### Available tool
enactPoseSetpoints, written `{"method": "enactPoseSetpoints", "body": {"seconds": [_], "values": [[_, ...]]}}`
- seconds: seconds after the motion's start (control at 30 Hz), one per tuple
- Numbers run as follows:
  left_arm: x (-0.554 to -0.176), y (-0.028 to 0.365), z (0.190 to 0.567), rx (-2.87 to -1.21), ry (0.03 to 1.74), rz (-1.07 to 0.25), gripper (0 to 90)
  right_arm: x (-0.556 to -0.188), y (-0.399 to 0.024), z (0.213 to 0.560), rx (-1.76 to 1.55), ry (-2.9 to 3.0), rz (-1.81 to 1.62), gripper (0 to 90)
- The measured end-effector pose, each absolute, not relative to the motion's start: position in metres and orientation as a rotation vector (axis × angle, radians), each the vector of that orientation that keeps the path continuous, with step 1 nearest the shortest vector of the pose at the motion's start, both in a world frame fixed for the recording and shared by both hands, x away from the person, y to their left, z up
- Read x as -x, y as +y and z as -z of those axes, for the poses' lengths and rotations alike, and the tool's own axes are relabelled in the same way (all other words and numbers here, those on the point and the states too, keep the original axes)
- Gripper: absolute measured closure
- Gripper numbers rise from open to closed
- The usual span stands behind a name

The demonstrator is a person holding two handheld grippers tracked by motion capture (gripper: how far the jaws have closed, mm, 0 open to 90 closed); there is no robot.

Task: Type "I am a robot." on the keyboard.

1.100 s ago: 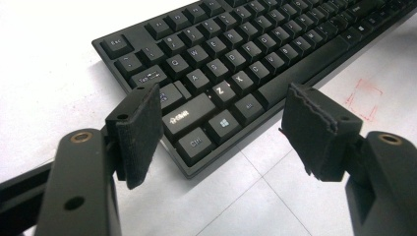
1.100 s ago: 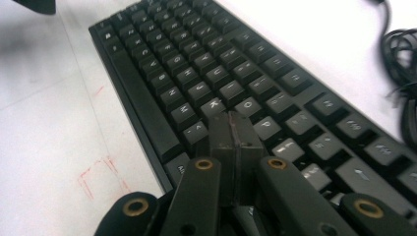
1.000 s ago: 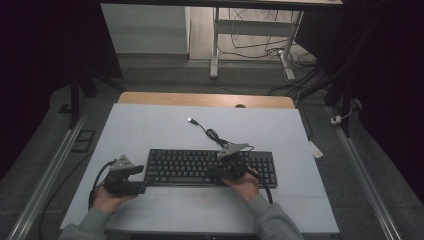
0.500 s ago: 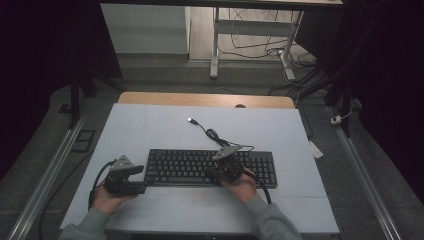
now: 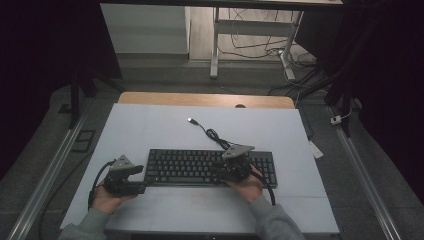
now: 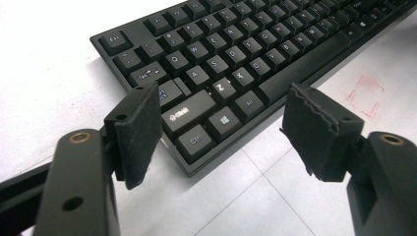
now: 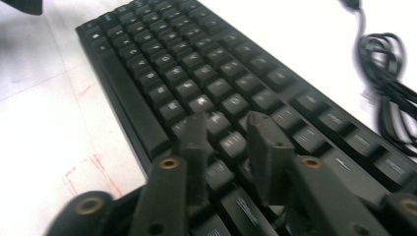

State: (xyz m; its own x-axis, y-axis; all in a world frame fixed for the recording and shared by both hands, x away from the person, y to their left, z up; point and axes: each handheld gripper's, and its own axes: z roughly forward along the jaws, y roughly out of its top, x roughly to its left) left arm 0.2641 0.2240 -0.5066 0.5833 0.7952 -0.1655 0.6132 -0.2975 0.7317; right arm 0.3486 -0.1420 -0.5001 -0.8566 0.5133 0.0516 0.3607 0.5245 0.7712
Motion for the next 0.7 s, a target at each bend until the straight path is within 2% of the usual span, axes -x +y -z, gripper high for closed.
{"method": "enactPoseSetpoints", "body": {"seconds": [0.1,0.37,0.7], "values": [[-0.264,0.224,0.507,-2.023,1.122,-0.291,31.2,-0.346,-0.153,0.498,-0.776,2.546,-1.251,59.4],[-0.264,0.223,0.508,-2.026,1.127,-0.284,30.9,-0.338,-0.187,0.492,-0.809,2.481,-1.262,50.1],[-0.262,0.222,0.511,-2.030,1.128,-0.280,30.8,-0.322,-0.240,0.491,-0.853,2.408,-1.264,43.9]]}}
